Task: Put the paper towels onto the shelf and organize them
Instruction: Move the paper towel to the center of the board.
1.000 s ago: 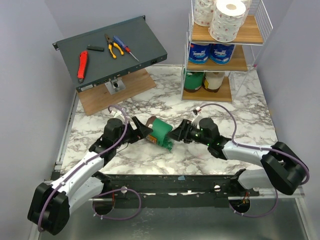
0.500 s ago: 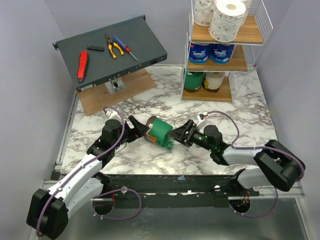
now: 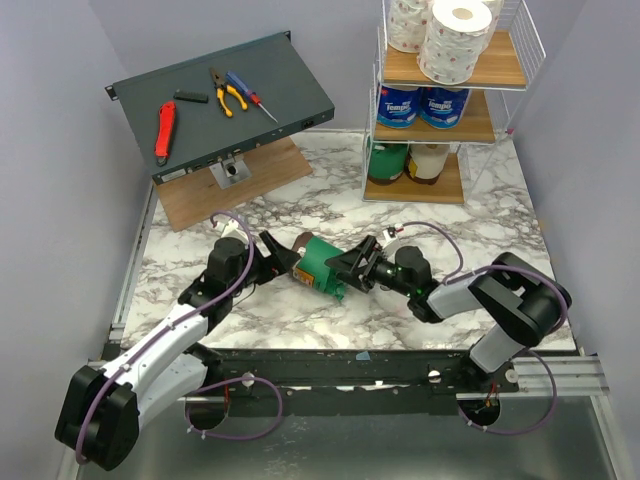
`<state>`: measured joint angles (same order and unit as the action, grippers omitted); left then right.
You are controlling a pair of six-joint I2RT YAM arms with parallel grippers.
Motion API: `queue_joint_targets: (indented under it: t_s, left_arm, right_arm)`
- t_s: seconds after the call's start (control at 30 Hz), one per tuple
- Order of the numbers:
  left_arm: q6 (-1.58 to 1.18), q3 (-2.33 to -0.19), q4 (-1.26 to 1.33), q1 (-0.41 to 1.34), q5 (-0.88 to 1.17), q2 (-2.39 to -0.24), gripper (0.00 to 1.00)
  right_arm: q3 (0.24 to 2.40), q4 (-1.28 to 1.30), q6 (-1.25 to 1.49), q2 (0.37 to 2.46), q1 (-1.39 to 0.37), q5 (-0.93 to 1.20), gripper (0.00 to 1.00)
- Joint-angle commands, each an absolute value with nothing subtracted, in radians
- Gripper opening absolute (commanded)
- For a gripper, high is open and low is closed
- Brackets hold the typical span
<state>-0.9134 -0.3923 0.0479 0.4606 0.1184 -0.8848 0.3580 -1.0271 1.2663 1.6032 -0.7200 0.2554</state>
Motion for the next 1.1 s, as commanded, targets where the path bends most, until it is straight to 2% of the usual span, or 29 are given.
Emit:
queue_joint_targets:
  t_s: [0.0, 0.57, 0.73, 0.93, 1.07]
  left_arm:
    - [-0.916, -0.368, 0.085, 0.468, 0.131, -0.874, 0.84]
    - [-0.909, -0.337, 0.075, 0.467, 0.123, -0.865, 0.84]
    - [-0.911, -0.326, 0.07, 0.468, 0.12, -0.842, 0.84]
    - [-0.916, -0.306, 0.06, 0.468, 0.109, -0.807, 0.84]
    - [-0.918, -0.297, 0.053, 0.468, 0.109, -0.796, 0.84]
  right_arm:
    - [0.385, -1.102, 1.261, 1.653, -0.716, 0.245, 0.96]
    - [0.411, -1.34, 1.273, 1.84, -0.713, 0.258, 0.79]
    - [0.421, -1.376, 1.273, 1.866, -0.712, 0.267, 0.67]
    - [0.445, -1.293, 1.215, 1.837, -0.711, 0.259, 0.59]
    - [0.458, -1.252, 1.188, 1.826, -0.712, 0.253, 0.47]
